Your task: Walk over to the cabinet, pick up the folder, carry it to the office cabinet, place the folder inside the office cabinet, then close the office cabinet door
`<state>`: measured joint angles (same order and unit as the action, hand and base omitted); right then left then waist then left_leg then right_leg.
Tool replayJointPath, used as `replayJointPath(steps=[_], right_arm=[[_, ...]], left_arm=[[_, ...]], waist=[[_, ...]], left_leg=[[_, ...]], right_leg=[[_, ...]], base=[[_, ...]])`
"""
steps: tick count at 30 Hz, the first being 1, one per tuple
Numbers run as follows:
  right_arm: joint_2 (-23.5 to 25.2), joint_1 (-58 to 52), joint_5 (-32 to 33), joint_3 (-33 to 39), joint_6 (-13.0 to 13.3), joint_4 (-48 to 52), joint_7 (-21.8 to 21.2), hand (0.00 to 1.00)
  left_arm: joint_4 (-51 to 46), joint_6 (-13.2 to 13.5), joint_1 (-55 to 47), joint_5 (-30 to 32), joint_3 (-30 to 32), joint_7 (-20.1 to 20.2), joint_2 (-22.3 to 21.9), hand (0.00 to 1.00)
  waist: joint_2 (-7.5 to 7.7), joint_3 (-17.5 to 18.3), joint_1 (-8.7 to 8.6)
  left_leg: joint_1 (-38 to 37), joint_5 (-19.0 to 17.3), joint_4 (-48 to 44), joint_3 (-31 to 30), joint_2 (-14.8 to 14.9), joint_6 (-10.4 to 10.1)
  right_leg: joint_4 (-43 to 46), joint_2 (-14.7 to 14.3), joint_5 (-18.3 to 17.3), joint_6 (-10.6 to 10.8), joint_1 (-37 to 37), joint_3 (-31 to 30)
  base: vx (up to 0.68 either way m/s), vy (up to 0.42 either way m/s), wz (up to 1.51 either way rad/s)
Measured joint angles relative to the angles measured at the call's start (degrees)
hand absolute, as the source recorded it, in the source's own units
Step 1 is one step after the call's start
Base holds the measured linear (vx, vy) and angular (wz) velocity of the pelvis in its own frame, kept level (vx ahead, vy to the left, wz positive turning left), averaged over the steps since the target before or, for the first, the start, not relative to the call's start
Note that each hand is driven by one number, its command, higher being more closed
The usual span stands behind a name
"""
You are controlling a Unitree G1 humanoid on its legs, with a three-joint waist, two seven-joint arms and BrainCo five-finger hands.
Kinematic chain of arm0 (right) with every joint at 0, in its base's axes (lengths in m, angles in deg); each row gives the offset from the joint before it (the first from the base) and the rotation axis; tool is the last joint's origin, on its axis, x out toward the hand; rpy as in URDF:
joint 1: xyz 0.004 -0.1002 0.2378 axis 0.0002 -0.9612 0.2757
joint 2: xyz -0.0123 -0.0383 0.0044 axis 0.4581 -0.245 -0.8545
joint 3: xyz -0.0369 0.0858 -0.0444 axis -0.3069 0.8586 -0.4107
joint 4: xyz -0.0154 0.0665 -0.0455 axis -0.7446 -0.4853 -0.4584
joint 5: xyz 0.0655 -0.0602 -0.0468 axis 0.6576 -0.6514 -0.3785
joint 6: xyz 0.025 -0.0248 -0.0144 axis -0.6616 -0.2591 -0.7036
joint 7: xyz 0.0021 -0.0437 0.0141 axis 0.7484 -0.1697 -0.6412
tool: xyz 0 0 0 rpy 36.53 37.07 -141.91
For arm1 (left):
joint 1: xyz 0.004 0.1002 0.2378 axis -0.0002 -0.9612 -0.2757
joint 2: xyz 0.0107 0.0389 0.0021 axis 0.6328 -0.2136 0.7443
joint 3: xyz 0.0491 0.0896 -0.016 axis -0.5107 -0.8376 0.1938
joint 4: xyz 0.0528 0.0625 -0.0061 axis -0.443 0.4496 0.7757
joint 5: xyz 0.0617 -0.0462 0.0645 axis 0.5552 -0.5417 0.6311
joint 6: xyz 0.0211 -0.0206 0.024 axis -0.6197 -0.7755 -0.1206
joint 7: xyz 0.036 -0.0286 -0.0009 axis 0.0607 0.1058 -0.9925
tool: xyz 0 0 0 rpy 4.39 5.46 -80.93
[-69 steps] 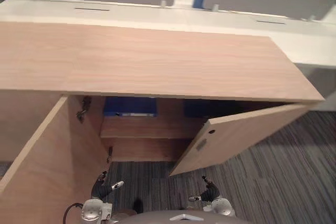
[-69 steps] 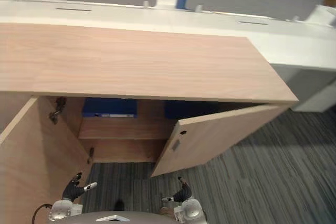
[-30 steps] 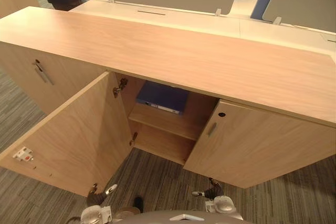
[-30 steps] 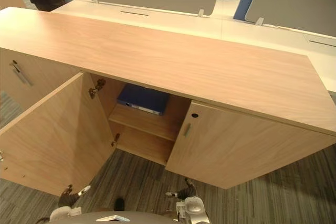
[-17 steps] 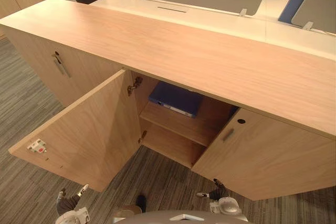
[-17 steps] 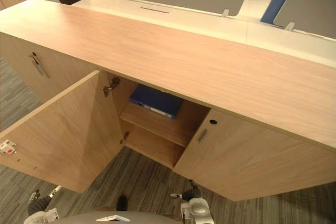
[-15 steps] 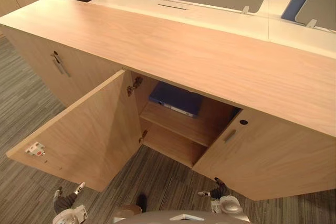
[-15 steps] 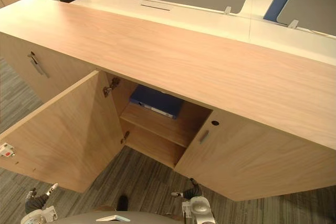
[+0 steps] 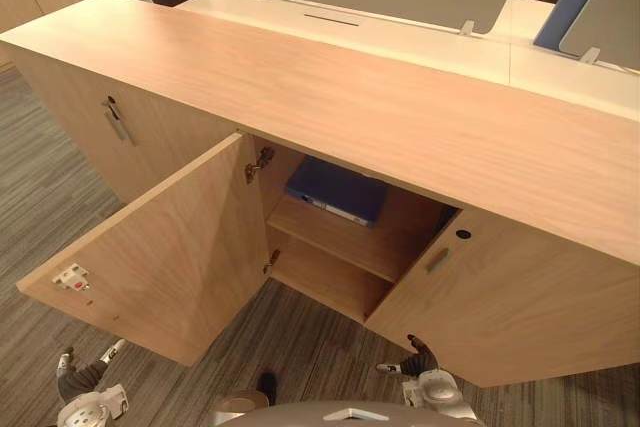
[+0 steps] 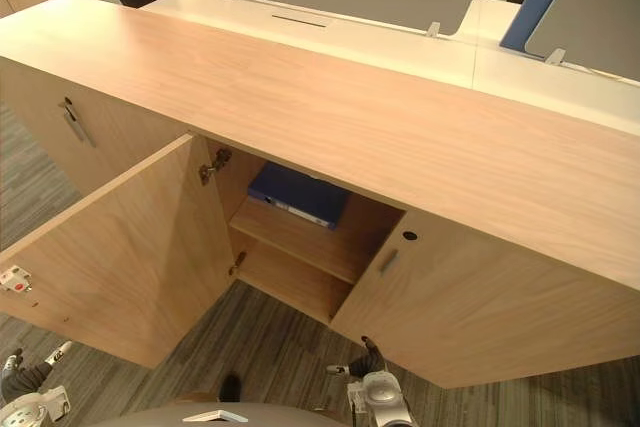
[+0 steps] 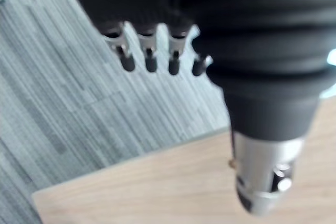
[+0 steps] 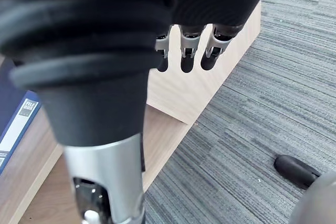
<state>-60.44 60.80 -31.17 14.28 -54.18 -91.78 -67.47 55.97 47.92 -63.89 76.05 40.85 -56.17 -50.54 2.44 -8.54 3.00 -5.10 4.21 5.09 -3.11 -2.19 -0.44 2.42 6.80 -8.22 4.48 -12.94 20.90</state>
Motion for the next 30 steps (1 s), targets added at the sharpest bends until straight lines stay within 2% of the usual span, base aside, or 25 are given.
replayJointPath(steps=[9,12,20,30], right_arm=[[-0.87,0.88,0.0,-0.06,0.01,0.0,-0.08,0.0],[-1.03,1.83,-0.02,-1.4,0.02,0.0,-0.17,0.0],[-1.14,0.93,-0.2,-2.17,-0.03,-0.1,-0.27,0.0],[-1.15,1.13,-0.33,-1.94,-0.66,-0.15,-0.35,0.0]], left_arm=[[-2.6,0.24,1.28,0.13,-1.02,0.24,3.88,0.0],[-2.97,0.55,2.35,0.13,-3.27,1.37,5.44,0.0],[-4.38,0.95,1.42,0.24,-8.18,2.42,4.89,0.0],[-1.66,-0.08,-2.55,1.15,-12.27,4.14,2.5,0.0]], waist=[[0.99,0.03,0.49],[0.45,-0.35,0.34],[0.45,-0.45,0.16],[0.58,-0.46,0.24]], left_leg=[[-0.75,-0.11,-0.02,-0.18,-0.86,0.07],[-0.84,-0.15,-0.01,-0.05,-0.87,0.07],[-1.06,-0.94,0.01,0.51,-0.63,-0.03],[-1.44,-0.64,-0.01,2.35,-1.01,0.29]], right_leg=[[-0.19,0.4,0.93,0.0,-1.02,-0.27],[-0.18,0.4,1.02,-0.14,-1.0,-0.81],[-0.26,0.26,0.96,-0.28,-0.9,-1.76],[-0.82,0.74,1.16,0.02,-0.82,-3.32]], base=[[0.06,-0.011,0.03],[-0.01,-0.004,-0.02],[-0.05,-0.016,-0.04],[-0.01,-0.003,-0.07]])
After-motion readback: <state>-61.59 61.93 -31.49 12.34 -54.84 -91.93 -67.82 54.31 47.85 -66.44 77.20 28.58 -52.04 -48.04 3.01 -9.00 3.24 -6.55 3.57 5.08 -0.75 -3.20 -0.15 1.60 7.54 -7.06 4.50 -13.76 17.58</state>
